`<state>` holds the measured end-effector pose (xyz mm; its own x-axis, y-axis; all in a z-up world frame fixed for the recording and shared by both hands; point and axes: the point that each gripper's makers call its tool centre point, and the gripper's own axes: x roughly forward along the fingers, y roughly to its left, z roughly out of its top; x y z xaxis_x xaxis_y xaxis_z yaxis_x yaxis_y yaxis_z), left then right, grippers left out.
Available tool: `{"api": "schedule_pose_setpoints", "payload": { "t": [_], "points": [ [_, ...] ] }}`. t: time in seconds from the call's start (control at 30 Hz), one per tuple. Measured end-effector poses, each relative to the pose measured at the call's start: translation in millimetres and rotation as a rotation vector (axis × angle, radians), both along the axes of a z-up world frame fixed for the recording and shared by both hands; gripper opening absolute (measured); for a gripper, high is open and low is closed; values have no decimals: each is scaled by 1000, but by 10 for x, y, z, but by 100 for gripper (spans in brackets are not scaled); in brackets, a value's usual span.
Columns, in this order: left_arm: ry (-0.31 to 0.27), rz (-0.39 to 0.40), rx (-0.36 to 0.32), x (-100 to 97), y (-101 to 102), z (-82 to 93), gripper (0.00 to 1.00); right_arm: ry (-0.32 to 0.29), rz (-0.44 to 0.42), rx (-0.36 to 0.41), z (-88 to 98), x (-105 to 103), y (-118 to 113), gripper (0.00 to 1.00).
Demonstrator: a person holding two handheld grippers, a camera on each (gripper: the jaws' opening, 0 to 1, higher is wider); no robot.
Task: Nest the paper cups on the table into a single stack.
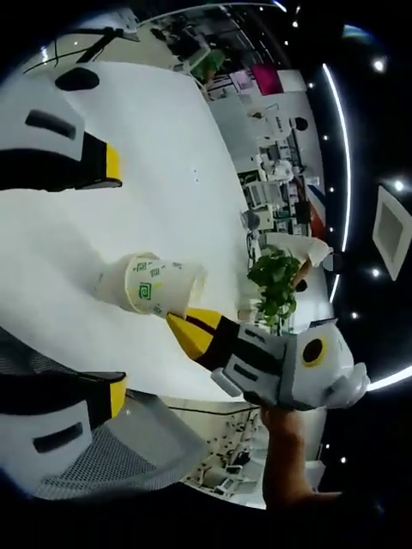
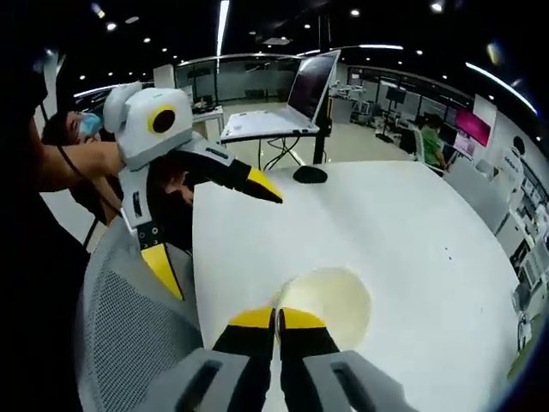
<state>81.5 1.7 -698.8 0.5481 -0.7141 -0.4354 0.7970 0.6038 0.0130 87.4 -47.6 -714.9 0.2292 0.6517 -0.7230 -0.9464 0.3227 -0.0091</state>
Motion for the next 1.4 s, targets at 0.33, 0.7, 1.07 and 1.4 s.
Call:
{"api": "schedule_pose_setpoints", "payload": {
  "t": [0.33,0.7,1.07,1.4],
  "points": [
    [18,0,5,-7,5,-77,85,71,0,22,-217,-19,100,0],
    [15,1,3,38,42,-83,86,40,15,53,-379,-35,76,7],
    [34,-24,25,63,-64,-197,85,-77,-36,187,-94,43,103,24],
    [65,-60,56,151,-164,-488,82,-138,-114,183,-151,176,11,48]
  ]
}}
